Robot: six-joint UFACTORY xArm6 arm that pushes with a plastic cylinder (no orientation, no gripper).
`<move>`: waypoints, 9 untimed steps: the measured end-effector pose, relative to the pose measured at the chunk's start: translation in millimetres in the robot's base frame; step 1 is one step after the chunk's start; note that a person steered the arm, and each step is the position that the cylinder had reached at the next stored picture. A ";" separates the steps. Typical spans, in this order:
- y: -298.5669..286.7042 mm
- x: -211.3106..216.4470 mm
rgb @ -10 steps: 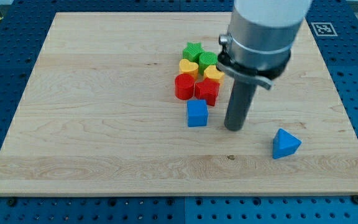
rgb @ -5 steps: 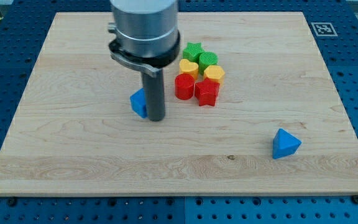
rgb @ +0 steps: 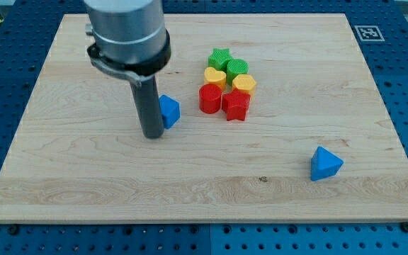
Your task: Place the cube diagonal top left to the red circle
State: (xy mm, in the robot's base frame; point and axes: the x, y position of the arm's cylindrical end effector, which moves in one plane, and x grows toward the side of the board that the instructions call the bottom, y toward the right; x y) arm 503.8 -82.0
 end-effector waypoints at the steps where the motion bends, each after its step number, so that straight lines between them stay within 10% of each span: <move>1: 6.3 -17.8; 9: 13.2 -66.5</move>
State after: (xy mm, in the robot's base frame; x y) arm 437.3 -68.8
